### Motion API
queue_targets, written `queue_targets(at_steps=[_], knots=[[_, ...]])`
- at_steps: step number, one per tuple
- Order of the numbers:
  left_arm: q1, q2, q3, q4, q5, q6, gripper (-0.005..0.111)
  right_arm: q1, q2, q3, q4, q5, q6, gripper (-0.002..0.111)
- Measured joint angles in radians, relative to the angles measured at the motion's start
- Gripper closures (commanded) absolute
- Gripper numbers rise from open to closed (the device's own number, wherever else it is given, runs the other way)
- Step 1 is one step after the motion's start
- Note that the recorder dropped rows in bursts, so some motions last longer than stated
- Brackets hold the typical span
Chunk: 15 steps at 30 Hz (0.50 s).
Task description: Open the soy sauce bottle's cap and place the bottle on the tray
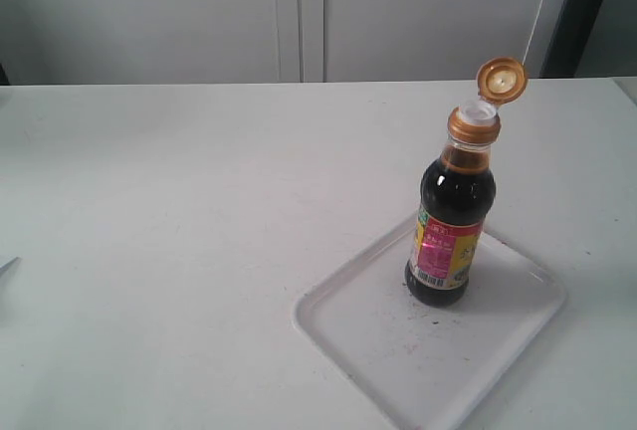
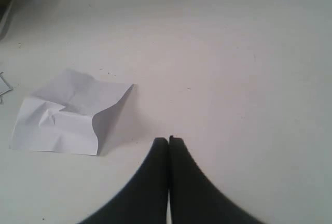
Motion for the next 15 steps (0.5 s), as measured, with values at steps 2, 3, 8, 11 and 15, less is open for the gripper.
queue_targets(at_steps=[2, 3, 8, 11, 15], knots=[[0.000, 0.000, 0.000, 0.000, 0.000, 0.000, 0.106, 0.000, 0.000, 0.000, 0.000, 0.000, 0.000, 0.108], [0.000, 0.000, 0.000, 0.000, 0.000, 0.000, 0.106, 0.000, 0.000, 0.000, 0.000, 0.000, 0.000, 0.108], [0.000, 0.000, 0.000, 0.000, 0.000, 0.000, 0.106, 0.000, -0.017, 0.002, -0.128, -0.028, 0.162, 0.108], [0.000, 0.000, 0.000, 0.000, 0.000, 0.000, 0.106, 0.000, -0.051, 0.033, -0.213, -0.052, 0.245, 0.108], [0.000, 0.000, 0.000, 0.000, 0.000, 0.000, 0.106, 0.000, -0.100, 0.099, -0.262, -0.069, 0.270, 0.108]])
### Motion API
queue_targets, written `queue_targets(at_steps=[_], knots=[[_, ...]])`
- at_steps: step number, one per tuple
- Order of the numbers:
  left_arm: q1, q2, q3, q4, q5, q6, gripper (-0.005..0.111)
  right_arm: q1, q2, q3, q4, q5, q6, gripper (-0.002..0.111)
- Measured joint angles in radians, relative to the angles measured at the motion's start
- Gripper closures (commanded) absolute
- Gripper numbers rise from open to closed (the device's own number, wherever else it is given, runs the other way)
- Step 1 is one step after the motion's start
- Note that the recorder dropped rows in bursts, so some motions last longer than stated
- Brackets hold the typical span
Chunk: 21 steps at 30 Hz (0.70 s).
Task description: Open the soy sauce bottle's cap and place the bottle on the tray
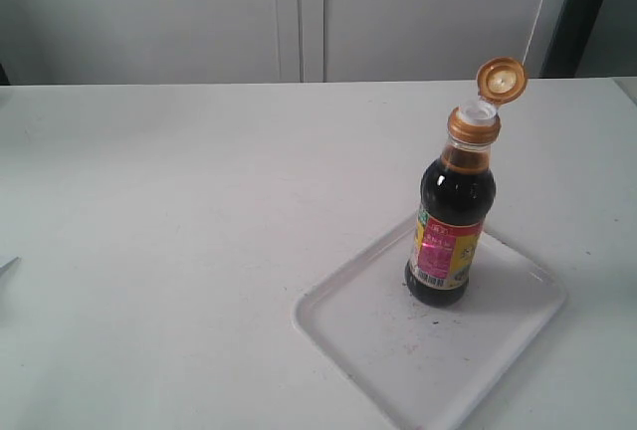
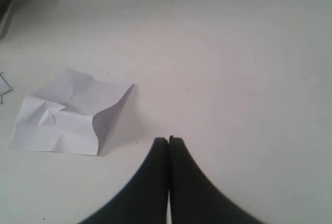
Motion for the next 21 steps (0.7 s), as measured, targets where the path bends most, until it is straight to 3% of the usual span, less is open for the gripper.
queue_targets(at_steps=[21], knots=[[0.000, 0.000, 0.000, 0.000, 0.000, 0.000, 0.106, 0.000, -0.340, 0.357, -0.021, -0.064, 0.011, 0.108]])
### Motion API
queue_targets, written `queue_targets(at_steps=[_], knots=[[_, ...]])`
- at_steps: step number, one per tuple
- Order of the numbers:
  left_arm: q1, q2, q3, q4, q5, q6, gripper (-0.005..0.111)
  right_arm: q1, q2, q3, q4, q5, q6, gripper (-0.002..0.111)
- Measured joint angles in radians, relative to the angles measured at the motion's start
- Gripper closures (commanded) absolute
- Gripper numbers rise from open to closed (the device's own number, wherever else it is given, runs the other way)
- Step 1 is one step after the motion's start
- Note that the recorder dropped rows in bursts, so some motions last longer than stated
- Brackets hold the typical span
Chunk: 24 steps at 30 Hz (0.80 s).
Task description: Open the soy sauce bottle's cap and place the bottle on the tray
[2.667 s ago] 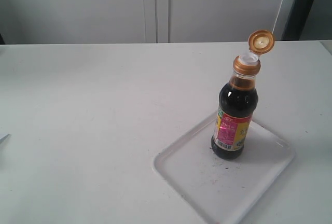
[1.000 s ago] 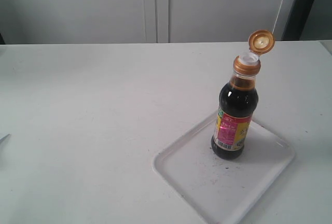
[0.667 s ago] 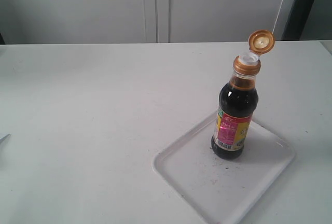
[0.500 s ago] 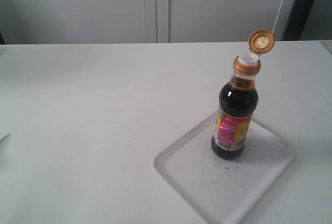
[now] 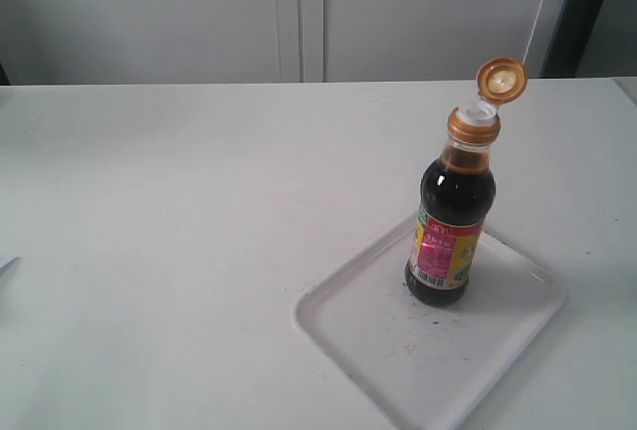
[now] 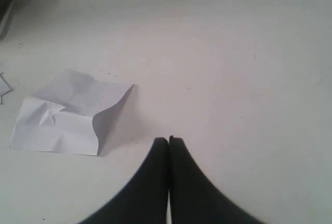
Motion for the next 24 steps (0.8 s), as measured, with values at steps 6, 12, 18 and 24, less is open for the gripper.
queue_targets(at_steps=[6, 12, 18, 24], knots=[[0.000, 0.000, 0.000, 0.000, -0.002, 0.000, 0.106, 0.000, -0.037, 0.085, 0.000, -0.002, 0.000, 0.108], [0.000, 0.000, 0.000, 0.000, -0.002, 0.000, 0.106, 0.000, -0.037, 0.144, 0.000, -0.004, 0.000, 0.108], [0.000, 0.000, 0.000, 0.000, -0.002, 0.000, 0.106, 0.000, -0.037, 0.145, 0.000, -0.006, 0.000, 0.108], [0.000, 0.000, 0.000, 0.000, -0.002, 0.000, 0.106, 0.000, -0.037, 0.145, 0.000, 0.009, 0.000, 0.108]])
